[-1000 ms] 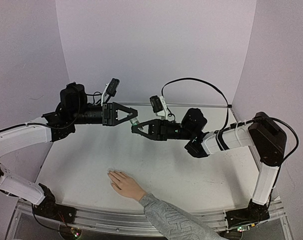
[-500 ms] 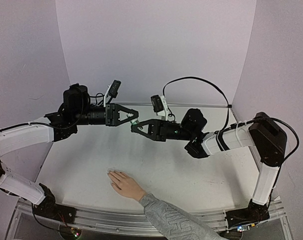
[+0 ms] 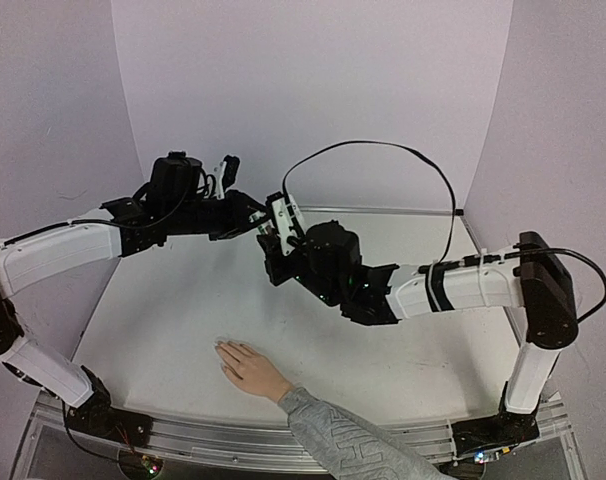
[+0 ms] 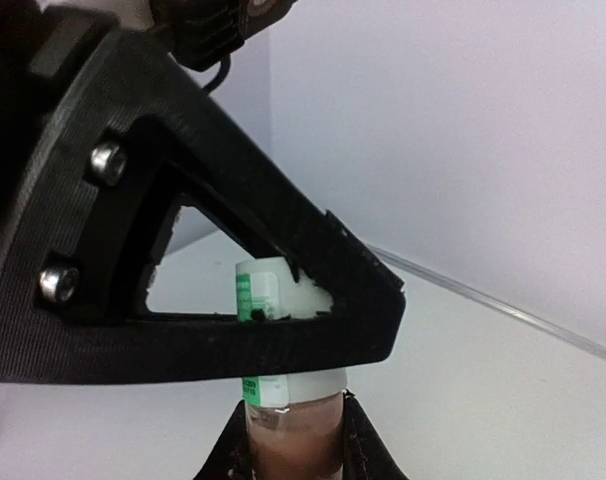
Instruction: Paint the nails
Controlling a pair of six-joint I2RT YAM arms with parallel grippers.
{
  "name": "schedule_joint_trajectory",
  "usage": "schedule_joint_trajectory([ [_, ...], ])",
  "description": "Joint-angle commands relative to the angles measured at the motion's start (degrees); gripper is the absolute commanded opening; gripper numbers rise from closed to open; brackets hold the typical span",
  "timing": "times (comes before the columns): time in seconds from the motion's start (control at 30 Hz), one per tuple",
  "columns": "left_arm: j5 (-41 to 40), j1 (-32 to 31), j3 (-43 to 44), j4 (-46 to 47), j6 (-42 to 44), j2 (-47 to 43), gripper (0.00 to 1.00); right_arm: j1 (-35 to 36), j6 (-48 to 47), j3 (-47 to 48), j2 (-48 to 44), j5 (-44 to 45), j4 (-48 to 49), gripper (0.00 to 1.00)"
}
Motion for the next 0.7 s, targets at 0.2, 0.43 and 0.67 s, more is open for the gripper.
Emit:
schedule_joint_trajectory([
  [0.2,-3.7,-1.2,5.0,-5.6,3.3,-1.4,0.22,-1.6,-12.1,3.1,0.8,10.4,2.0,0.0],
  [0.43,3.1,-0.4,-1.8,-2.8,11.9,-12.2,0.99,-3.4,-8.4,-2.4,-8.4,-13.7,-0.2,0.0],
  [0.67,18.9,1.8,-10.3,16.4,9.2,-16.4,0.99,-8.4,2.8,-3.8,-13.4,-39.6,-0.6,0.0],
])
